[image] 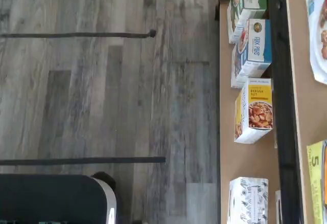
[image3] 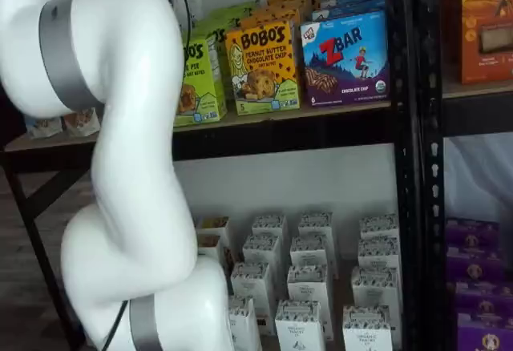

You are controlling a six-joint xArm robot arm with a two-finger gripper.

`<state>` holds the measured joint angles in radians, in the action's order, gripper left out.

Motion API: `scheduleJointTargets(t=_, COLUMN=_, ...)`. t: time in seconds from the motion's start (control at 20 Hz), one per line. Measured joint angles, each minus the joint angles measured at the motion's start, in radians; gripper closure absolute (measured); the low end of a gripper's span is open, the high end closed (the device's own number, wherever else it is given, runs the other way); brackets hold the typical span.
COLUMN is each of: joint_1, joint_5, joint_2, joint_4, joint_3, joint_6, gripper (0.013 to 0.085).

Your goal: Pick the green box on the top shelf, the fourth from the left

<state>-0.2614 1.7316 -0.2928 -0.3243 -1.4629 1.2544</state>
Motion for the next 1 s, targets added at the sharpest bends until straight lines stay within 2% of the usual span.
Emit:
scheduleJointTargets(t=0.1, joint_1=-0.009, joint_5=-0.023, joint_2=-0.013, joint_4=0.026, joint_3=0.017, joint_6=-0.004, gripper=0.013)
scheduleJointTargets(t=0.35, joint_1=-0.008, joint_5=-0.035, joint_2=-0.026, joint_4=0.034, joint_3=0.038, joint_6=0.0, gripper=0.013)
scheduleJointTargets(t=0.7, joint_1=0.02, joint_5=-0.05, joint_2=-0.043, joint_4=-0.04, joint_3=0.063, joint_6=0.022, gripper=0.013)
scheduleJointTargets(t=1.0, joint_1=0.011, joint_5=-0.06, joint_2=-0.04, joint_4=-0.037, joint_3=0.062, joint_6=0.016, gripper=0.013)
